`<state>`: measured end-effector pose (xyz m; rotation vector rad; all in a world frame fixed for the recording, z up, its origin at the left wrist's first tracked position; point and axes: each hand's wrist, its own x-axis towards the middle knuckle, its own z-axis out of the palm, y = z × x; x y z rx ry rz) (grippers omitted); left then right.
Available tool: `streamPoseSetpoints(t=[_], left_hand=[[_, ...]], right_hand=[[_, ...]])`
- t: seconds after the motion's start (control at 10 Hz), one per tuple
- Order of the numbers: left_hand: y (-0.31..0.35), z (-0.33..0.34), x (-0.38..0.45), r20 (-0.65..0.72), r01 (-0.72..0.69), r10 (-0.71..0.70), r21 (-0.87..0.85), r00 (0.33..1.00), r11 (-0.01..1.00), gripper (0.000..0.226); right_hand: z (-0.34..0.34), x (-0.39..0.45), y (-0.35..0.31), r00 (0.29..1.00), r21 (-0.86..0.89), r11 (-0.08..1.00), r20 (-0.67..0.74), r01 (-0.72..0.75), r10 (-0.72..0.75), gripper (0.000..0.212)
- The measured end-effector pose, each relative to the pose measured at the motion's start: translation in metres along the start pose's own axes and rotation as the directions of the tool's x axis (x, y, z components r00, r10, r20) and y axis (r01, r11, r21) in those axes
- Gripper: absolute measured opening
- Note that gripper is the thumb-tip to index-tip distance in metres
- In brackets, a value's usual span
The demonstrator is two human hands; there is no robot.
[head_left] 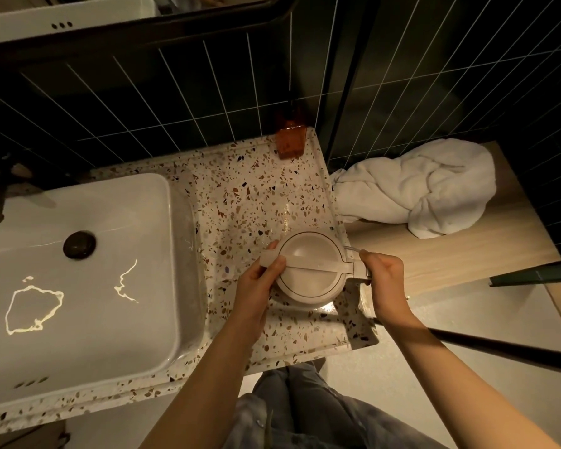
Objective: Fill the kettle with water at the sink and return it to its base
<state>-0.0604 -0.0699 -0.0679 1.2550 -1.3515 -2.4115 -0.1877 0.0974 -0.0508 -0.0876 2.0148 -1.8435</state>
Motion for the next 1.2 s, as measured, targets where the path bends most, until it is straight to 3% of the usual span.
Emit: streamPoseSetpoints(t=[0.2, 0.4, 0.6, 0.7, 0.8, 1.0, 1.2], left_hand=[[0.002, -0.002, 0.0, -0.011, -0.02, 0.021, 0.048, 1.0, 0.999, 0.065], [0.004, 0.003, -0.005, -0.038, -0.042, 0.044, 0.06, 0.998, 0.997, 0.038], [0.005, 0.009, -0.015, -0.105, -0.038, 0.05, 0.105, 0.993, 0.994, 0.045], [0.01, 0.009, -0.026, -0.12, -0.007, 0.029, 0.18, 0.992, 0.984, 0.03], [0.015, 0.009, -0.04, -0.118, -0.022, 0.048, 0.214, 0.992, 0.977, 0.007], [0.008, -0.008, -0.087, -0.003, -0.059, 0.063, 0.303, 0.998, 0.951, 0.028], [-0.014, -0.033, -0.131, 0.124, -0.172, 0.136, 0.358, 0.983, 0.918, 0.021]], right_hand=[[0.0, 0.004, -0.008, 0.998, -0.034, 0.999, 0.057, -0.029, 0.031, 0.047], [-0.007, 0.005, -0.007, 0.991, -0.099, 0.992, 0.106, -0.071, 0.082, 0.034], [-0.01, -0.003, -0.016, 0.996, -0.247, 0.968, 0.089, 0.035, -0.014, 0.029], [-0.013, -0.009, -0.024, 0.993, -0.324, 0.943, 0.106, 0.077, -0.045, 0.019], [-0.017, -0.02, -0.023, 0.998, -0.393, 0.918, 0.053, 0.057, -0.04, 0.032], [-0.022, -0.07, -0.002, 0.99, -0.396, 0.913, -0.134, -0.097, 0.047, 0.05], [-0.013, -0.143, 0.024, 0.989, -0.408, 0.906, -0.133, -0.114, 0.065, 0.042]])
